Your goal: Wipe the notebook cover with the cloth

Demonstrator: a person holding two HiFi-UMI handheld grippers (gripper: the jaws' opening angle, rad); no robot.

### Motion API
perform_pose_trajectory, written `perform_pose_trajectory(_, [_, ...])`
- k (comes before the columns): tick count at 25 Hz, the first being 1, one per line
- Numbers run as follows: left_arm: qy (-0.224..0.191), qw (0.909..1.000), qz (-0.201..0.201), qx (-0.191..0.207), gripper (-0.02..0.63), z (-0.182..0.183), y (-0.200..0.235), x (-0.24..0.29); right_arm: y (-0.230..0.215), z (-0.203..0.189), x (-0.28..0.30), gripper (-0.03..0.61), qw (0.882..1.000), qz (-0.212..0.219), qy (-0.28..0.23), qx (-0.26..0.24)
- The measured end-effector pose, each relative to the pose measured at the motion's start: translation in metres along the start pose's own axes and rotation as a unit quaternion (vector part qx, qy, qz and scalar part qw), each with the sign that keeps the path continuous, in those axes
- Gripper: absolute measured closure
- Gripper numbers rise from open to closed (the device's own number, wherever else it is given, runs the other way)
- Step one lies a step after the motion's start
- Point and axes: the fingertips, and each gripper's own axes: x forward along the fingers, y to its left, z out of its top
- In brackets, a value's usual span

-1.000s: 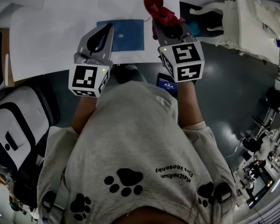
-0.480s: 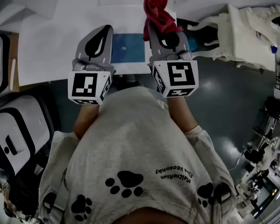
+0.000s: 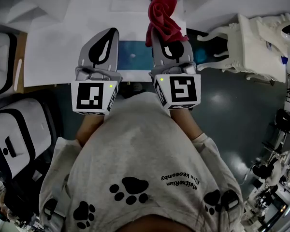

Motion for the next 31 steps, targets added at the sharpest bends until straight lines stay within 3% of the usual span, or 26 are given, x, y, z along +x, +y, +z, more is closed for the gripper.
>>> perform_pose_trajectory(8, [-0.007, 1.0, 0.006, 0.002, 0.618, 0.007, 0.003, 0.005, 0.015, 0.002, 0.003, 0.531, 0.999, 0.017, -0.007, -0.029])
perform_pose_trajectory(31, [-0.016, 0.9999, -0.002, 0.005, 0.618, 0.004, -0.001, 0.013, 0.003, 0.008, 0.009, 0.531, 0.999, 0.005, -0.025, -0.022])
